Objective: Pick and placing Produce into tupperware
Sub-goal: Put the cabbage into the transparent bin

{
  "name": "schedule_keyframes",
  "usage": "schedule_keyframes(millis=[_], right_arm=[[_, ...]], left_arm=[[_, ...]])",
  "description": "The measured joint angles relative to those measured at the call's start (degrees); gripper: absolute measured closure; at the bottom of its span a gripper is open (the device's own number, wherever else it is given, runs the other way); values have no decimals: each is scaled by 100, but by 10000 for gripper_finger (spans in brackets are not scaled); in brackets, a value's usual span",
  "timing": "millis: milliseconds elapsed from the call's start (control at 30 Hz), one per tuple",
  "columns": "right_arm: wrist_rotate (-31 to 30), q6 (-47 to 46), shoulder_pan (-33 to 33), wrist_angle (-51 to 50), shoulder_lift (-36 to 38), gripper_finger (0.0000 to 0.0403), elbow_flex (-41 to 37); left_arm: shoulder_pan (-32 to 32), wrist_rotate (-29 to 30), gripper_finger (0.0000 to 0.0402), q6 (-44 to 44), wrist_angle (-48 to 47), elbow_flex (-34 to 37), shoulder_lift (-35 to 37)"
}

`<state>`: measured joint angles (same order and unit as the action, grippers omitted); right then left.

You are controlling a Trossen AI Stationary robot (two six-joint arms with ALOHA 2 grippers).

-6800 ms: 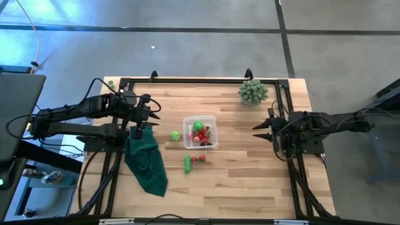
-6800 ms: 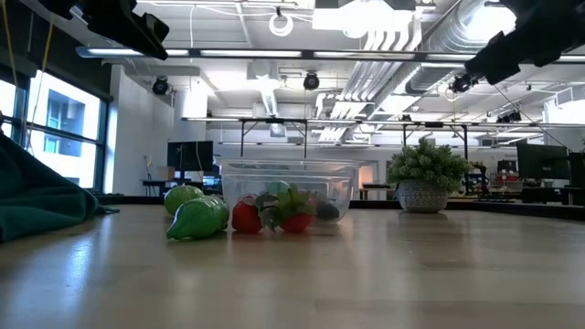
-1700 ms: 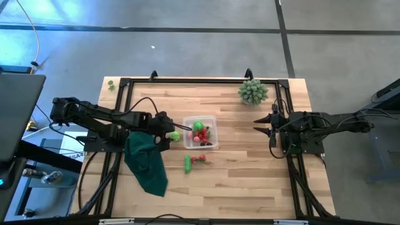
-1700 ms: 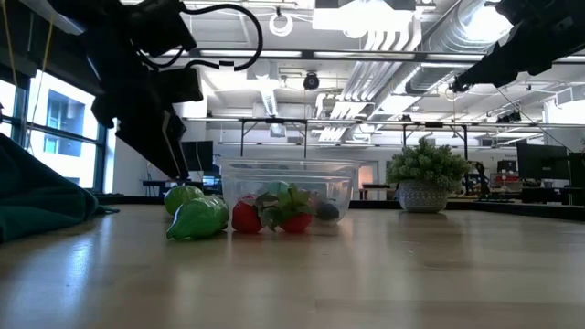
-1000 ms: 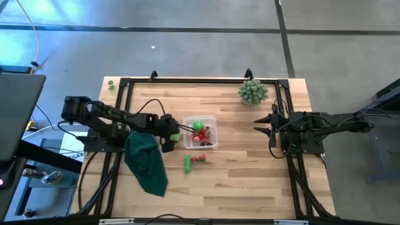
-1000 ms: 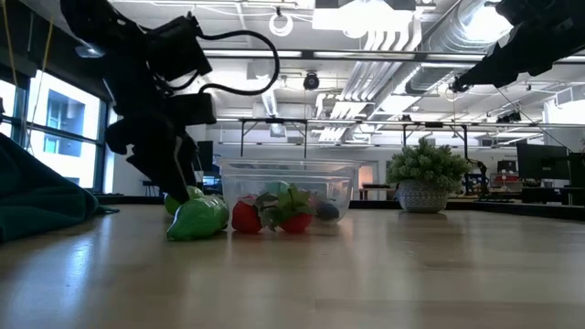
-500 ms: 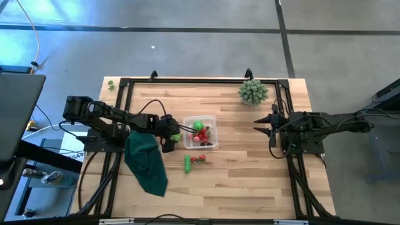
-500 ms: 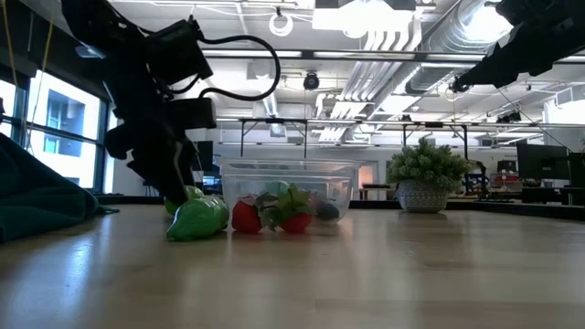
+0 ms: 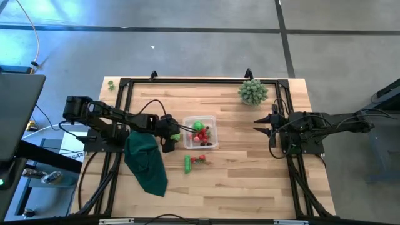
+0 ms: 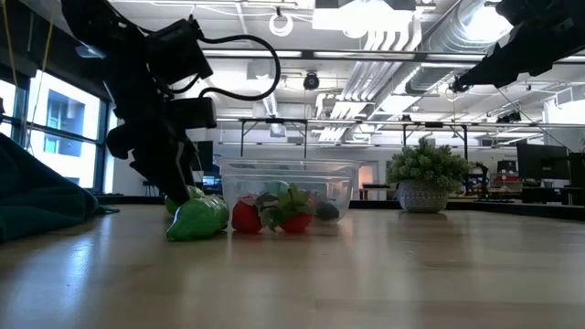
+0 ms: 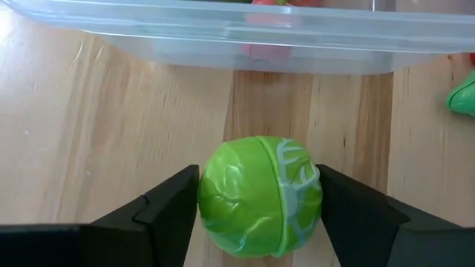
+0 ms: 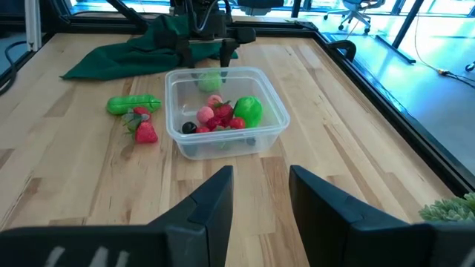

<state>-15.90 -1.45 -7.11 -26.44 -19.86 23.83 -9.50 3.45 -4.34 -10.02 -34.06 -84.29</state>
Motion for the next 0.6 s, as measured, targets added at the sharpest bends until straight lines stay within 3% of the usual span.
schedule_keyframes(millis=[333,600], right_arm=[[1,0,-1,0,0,279,0],[2,-2,0,0,0,279,0]], left_arm=[[0,287,156,-10,-2,0,224],[0,570,156,42,-25,-2,1285]])
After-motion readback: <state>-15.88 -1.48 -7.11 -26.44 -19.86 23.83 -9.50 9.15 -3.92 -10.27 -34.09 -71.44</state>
